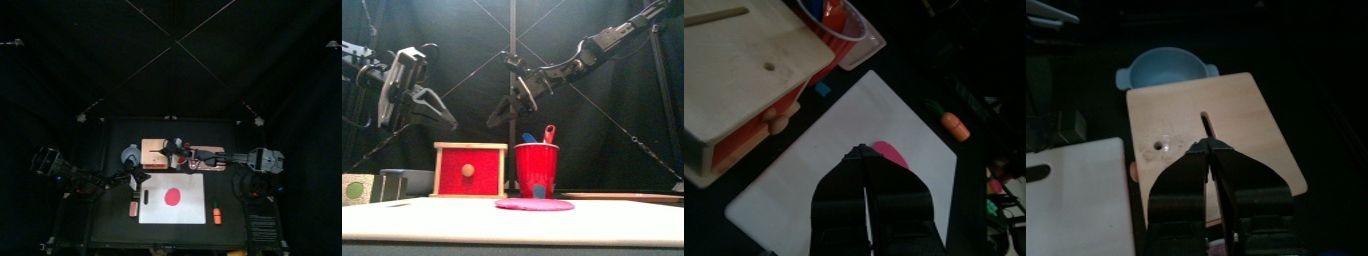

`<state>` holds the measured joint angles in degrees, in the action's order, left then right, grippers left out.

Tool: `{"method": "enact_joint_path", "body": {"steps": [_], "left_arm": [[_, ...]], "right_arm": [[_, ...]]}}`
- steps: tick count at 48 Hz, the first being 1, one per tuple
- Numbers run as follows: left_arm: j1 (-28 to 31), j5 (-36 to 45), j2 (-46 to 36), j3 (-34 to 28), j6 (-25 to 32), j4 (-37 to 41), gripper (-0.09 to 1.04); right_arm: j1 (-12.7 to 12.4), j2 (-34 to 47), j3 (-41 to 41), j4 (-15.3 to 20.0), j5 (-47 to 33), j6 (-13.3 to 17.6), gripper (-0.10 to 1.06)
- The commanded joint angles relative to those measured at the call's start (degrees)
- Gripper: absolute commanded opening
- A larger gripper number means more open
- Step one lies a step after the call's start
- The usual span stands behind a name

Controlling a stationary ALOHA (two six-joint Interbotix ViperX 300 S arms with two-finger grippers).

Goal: Get the cutter from the drawer then cut the dough then place the extra dough in the bowl
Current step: Open the drawer

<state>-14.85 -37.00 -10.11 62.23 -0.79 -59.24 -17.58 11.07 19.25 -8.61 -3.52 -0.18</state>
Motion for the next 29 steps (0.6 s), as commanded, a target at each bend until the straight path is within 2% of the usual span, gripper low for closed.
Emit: {"method": "enact_joint_path", "body": {"steps": [1,21,25,29], "left_arm": [[0.18,-0.18,1.67,-2.90,0.18,-2.99,0.24],[1.05,-2.20,4.48,-5.71,0.18,-14.24,0.77],[1.67,-2.55,5.27,-6.59,0.18,-14.94,0.84],[2.72,-2.55,6.33,-7.56,0.18,-15.47,0.86]], "right_arm": [[0.18,0.88,-4.13,-0.70,0.53,0.09,0.02],[1.49,4.75,-5.80,-1.05,7.91,0.09,0.02],[1.67,4.75,-5.80,-1.05,8.44,0.09,0.02],[1.93,4.75,-5.80,-1.05,8.61,-0.09,0.02]]}}
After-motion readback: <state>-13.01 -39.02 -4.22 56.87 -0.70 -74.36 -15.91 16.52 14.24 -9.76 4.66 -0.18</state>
